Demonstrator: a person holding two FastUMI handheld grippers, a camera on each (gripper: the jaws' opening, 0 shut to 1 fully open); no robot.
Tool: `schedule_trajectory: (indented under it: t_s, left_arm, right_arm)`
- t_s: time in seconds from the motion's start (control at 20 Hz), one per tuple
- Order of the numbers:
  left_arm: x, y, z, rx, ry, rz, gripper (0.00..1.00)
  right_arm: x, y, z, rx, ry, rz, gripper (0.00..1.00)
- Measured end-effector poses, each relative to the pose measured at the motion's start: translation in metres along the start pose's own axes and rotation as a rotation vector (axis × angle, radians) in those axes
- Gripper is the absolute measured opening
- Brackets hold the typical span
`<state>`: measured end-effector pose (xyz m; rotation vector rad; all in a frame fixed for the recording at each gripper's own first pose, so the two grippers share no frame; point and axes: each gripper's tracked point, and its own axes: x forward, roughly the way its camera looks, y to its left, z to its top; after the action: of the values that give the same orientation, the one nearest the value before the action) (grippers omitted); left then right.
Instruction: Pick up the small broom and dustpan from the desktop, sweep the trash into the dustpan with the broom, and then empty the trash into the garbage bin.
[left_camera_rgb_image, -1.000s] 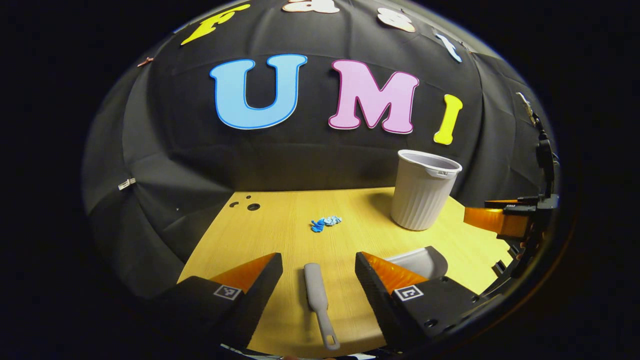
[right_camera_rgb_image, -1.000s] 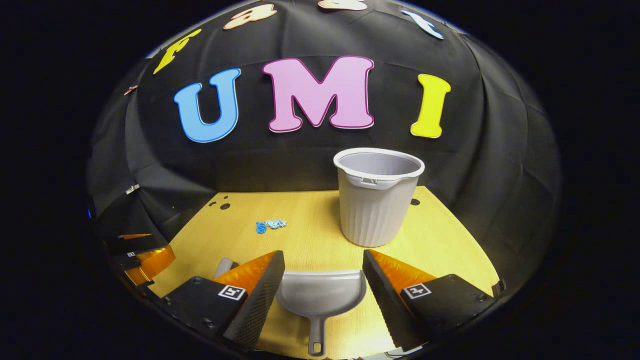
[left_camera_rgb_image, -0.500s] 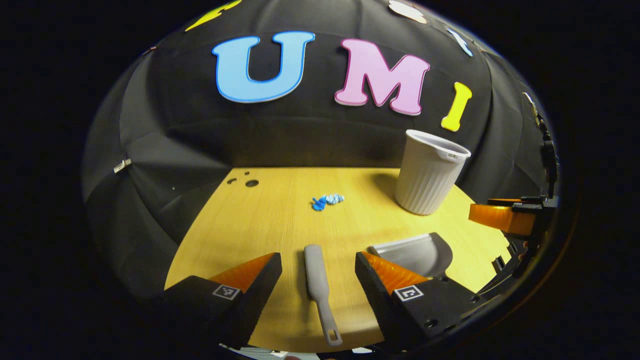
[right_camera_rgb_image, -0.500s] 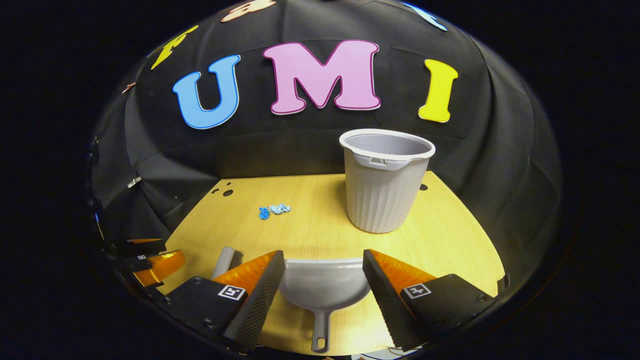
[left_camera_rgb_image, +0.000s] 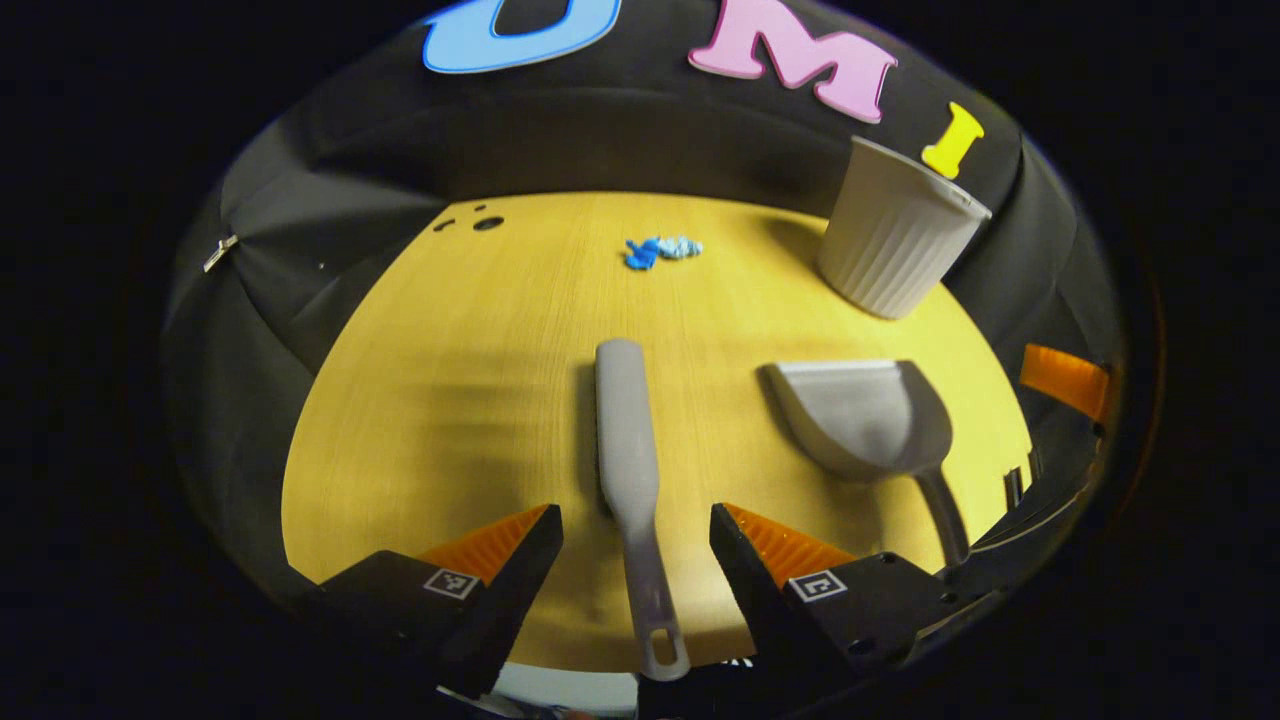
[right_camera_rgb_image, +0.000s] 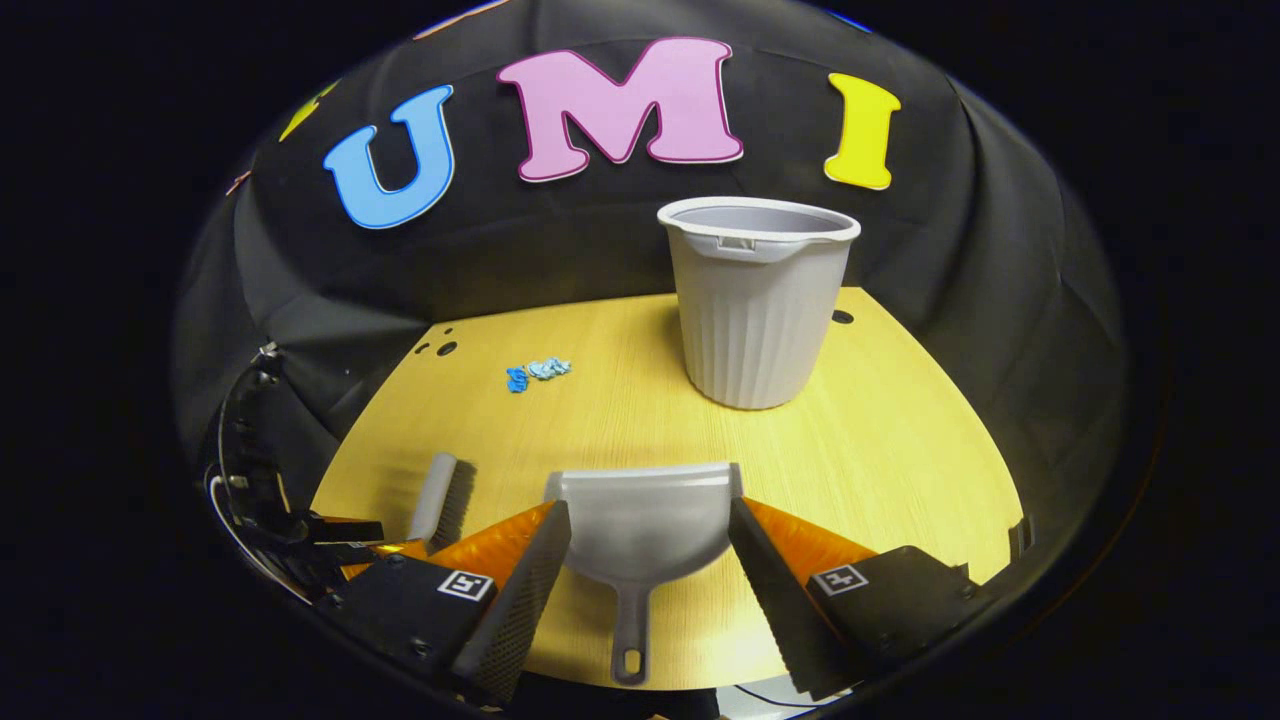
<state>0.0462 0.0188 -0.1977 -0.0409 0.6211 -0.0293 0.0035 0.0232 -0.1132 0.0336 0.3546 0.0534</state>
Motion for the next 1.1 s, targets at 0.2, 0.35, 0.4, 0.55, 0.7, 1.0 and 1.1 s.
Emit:
schedule_trajectory:
  t_s: [0.2,0.35,0.4,0.55,0.7,1.0,1.1]
  left_arm:
    - [0.023,0.003,-0.017,0.015,0.099,0.016,0.92]
    - [0.036,0.006,-0.025,-0.014,0.176,0.025,0.96]
    - [0.042,0.006,-0.027,-0.021,0.196,0.028,0.96]
    - [0.049,0.008,-0.027,-0.01,0.229,0.037,0.94]
    - [0.051,0.009,-0.026,0.031,0.245,0.049,0.86]
    - [0.054,0.006,-0.021,-0.002,0.238,0.072,0.35]
    - [0.054,0.006,-0.022,-0.012,0.23,0.071,0.3]
  right_arm:
    - [0.003,-0.005,-0.017,0.005,0.033,-0.006,0.99]
    - [0.008,-0.008,-0.034,0.018,0.072,-0.011,0.99]
    - [0.01,-0.008,-0.039,0.023,0.087,-0.011,0.99]
    - [0.015,-0.005,-0.057,0.042,0.139,-0.002,0.99]
    - [0.021,-0.004,-0.074,0.048,0.194,0.001,0.99]
    - [0.031,0.003,-0.101,0.086,0.301,0.013,0.99]
    - [0.034,0.005,-0.109,0.097,0.333,0.014,0.99]
